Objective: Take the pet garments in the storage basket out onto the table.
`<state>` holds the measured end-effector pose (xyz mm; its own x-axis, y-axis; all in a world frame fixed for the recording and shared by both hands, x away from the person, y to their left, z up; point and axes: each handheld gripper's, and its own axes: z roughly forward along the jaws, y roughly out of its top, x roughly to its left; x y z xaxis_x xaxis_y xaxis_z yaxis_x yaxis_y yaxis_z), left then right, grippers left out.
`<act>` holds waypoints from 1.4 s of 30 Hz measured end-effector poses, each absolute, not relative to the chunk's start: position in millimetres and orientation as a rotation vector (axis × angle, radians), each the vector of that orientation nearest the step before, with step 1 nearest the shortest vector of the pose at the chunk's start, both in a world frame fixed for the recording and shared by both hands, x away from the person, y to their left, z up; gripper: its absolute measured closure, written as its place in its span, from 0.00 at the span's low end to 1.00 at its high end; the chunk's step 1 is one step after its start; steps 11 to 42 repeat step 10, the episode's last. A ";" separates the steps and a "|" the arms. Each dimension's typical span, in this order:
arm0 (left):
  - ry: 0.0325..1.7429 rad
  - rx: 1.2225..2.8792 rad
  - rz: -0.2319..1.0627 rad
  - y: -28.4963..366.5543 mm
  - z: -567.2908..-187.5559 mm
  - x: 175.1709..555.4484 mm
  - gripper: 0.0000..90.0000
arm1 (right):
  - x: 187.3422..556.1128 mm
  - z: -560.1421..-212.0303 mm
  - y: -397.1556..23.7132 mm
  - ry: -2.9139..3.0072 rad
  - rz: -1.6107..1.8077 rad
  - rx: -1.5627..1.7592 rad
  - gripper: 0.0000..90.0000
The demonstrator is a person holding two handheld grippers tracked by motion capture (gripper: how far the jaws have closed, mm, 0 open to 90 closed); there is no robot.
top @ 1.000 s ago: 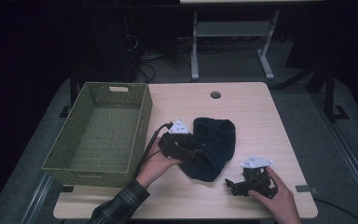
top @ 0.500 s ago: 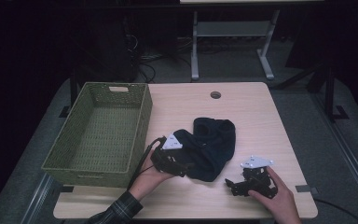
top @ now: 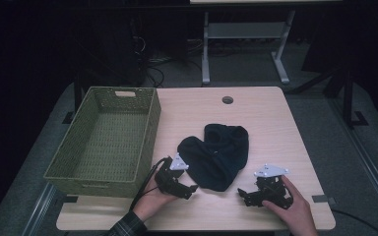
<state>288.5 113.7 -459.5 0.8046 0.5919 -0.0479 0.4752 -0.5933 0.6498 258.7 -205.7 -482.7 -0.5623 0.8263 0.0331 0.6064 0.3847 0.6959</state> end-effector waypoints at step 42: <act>0.790 2.356 0.249 118.0 -466.3 284.5 0.14 | 257.3 -482.6 -206.1 2.322 0.963 1.260 0.00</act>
